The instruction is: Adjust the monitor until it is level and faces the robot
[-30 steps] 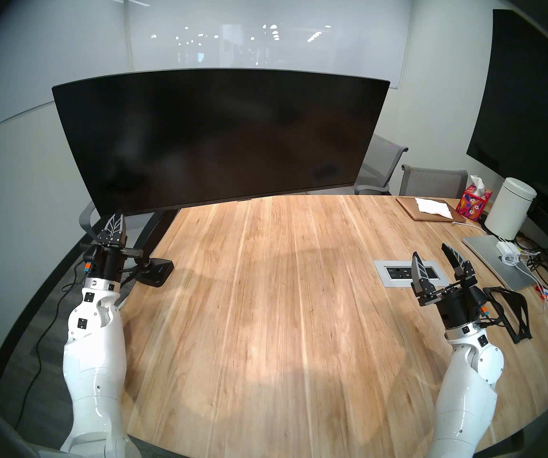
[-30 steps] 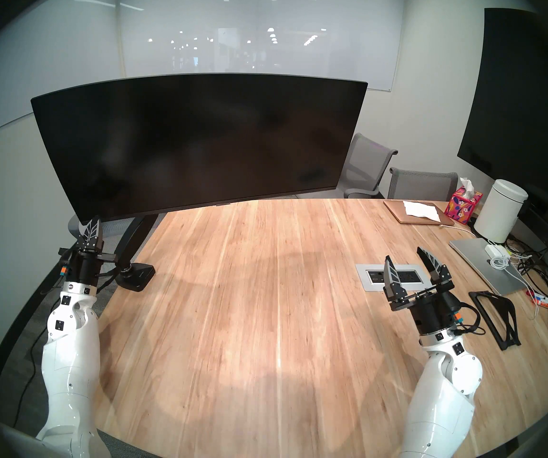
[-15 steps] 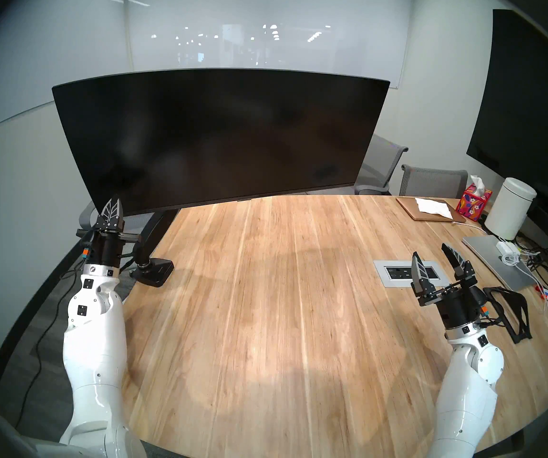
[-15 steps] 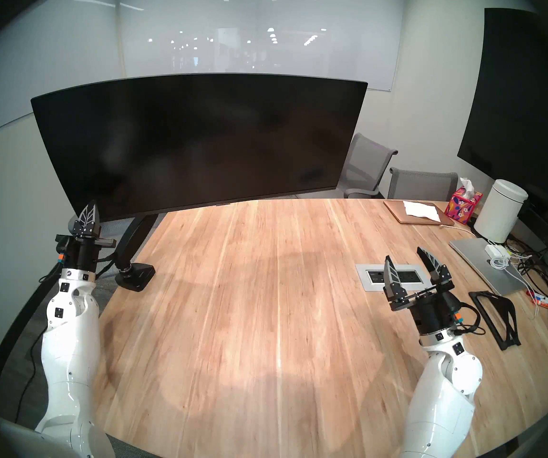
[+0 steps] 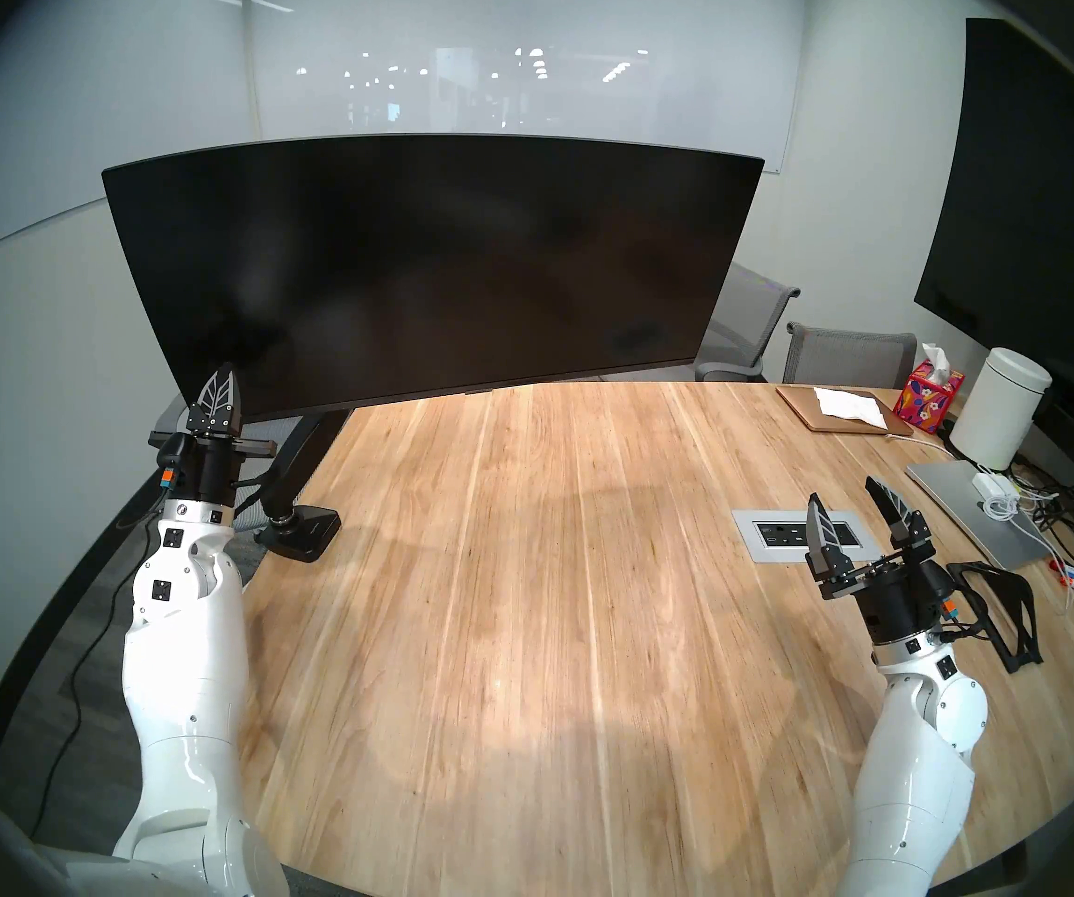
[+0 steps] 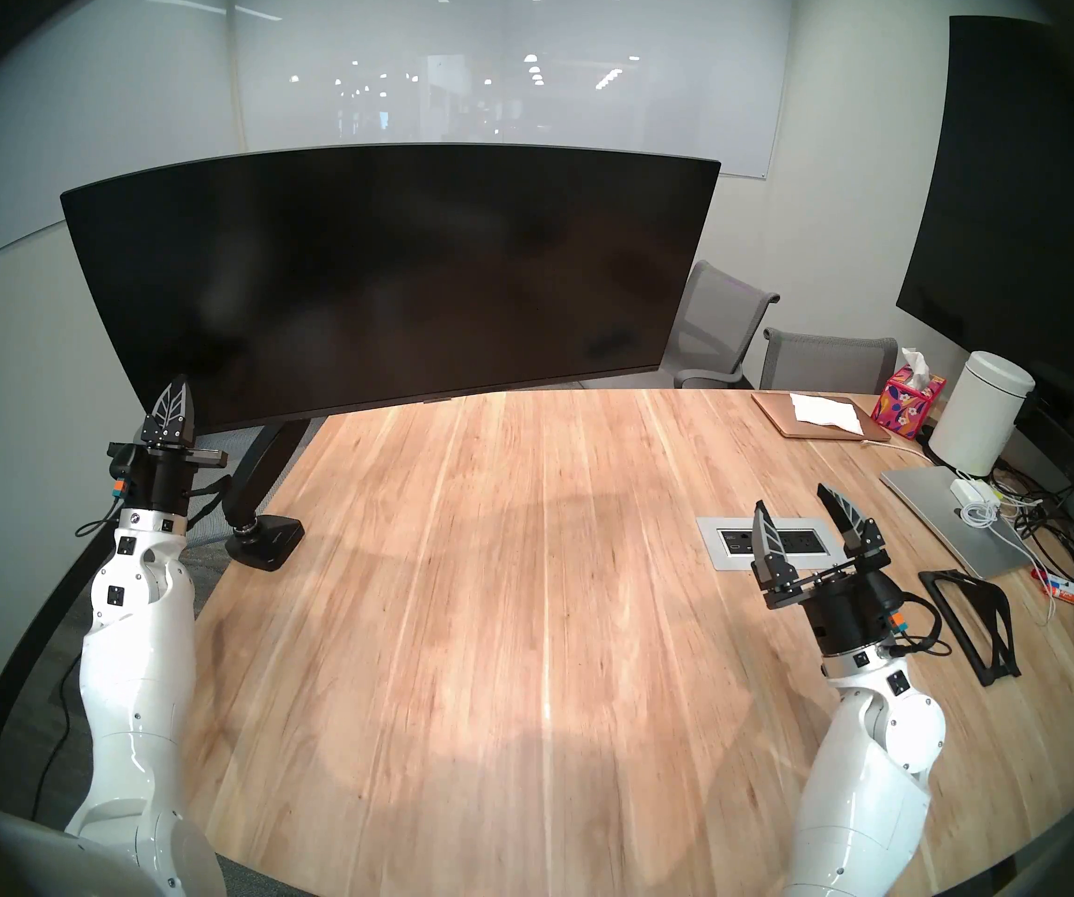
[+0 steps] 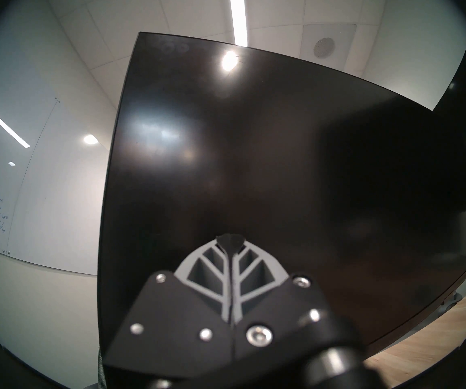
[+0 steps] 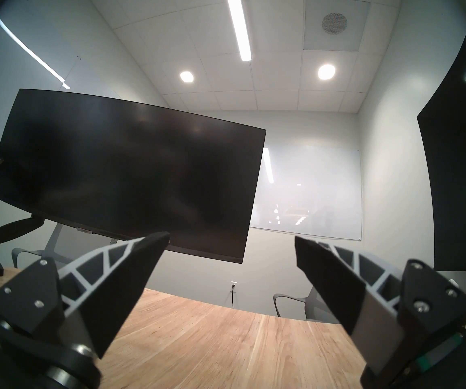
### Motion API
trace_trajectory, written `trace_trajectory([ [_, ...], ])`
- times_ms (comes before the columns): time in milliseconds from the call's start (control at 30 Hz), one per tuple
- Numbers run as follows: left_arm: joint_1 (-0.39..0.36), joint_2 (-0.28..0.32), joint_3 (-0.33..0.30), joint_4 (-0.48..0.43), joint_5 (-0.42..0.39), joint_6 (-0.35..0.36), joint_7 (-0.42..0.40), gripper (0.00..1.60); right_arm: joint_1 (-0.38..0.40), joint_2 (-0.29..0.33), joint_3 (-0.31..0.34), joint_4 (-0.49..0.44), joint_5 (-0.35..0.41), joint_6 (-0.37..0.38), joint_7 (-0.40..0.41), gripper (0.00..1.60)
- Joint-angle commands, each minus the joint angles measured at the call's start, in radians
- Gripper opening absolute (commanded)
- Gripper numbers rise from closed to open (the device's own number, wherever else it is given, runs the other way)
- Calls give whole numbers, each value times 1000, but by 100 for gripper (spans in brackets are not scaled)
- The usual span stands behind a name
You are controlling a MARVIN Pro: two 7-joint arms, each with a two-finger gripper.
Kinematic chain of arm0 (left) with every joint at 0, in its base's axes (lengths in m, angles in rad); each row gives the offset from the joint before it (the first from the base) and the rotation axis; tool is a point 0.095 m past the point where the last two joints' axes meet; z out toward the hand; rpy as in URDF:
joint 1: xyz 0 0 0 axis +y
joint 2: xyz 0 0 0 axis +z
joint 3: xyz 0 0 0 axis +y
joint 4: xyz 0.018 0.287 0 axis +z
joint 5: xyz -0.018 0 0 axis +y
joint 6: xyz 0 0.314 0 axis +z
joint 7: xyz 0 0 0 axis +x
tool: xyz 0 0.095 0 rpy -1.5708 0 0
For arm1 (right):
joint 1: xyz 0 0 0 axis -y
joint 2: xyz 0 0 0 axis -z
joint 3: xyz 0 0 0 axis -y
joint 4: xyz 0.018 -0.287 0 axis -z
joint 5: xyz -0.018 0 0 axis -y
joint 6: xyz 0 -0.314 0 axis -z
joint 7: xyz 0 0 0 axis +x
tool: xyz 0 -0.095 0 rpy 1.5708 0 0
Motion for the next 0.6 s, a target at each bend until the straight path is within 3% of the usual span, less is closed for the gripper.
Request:
trace_trajectory([
  [0, -55, 17, 2, -7, 0, 8, 9, 0, 3, -2, -1, -18, 9, 0, 2, 160],
  [567, -87, 22, 16, 35, 17, 5, 28, 0, 3, -2, -1, -19, 10, 1, 2, 160],
])
